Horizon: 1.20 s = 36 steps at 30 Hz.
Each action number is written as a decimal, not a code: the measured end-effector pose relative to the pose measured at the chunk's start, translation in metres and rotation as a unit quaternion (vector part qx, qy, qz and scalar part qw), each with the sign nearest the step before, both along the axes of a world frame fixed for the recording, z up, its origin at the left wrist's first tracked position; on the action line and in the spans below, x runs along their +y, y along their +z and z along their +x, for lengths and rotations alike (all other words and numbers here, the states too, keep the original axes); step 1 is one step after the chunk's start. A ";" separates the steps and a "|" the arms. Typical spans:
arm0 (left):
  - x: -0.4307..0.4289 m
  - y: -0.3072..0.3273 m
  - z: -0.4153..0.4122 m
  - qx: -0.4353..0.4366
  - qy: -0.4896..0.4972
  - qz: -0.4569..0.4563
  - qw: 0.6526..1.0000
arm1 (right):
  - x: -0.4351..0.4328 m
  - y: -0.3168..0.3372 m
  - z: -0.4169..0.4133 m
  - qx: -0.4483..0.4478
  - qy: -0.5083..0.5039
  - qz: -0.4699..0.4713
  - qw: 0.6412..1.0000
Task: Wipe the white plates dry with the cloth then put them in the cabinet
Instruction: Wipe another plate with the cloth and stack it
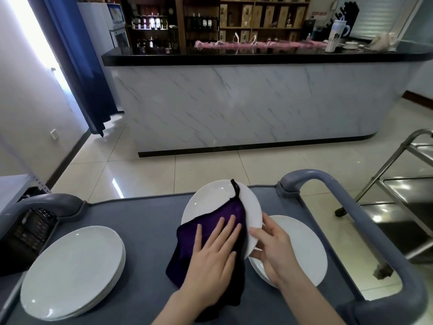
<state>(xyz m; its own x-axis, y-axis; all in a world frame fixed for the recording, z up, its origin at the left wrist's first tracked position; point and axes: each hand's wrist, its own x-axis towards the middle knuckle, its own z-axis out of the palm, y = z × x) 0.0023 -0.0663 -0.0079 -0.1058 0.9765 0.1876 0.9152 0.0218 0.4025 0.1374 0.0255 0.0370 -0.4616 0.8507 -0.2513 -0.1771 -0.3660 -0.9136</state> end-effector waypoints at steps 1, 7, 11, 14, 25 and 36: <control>0.006 0.004 0.001 0.006 -0.004 -0.005 1.000 | -0.004 -0.001 -0.003 -0.006 0.019 0.005 1.000; 0.030 0.021 -0.021 0.032 -0.053 -0.017 0.998 | -0.014 0.000 -0.006 -0.026 0.083 0.028 0.996; 0.038 0.020 -0.041 0.002 -0.008 -0.012 1.000 | -0.014 -0.001 0.002 -0.050 0.105 0.050 0.992; 0.034 0.010 -0.056 0.006 0.064 -0.001 0.998 | -0.009 0.000 0.011 -0.056 0.099 0.059 0.992; 0.014 0.034 -0.064 -0.216 0.041 0.061 0.974 | 0.007 0.028 0.016 -0.264 0.133 0.367 0.882; 0.013 0.029 -0.058 -0.337 0.096 0.099 0.931 | 0.003 0.030 0.006 -0.203 0.028 0.395 0.895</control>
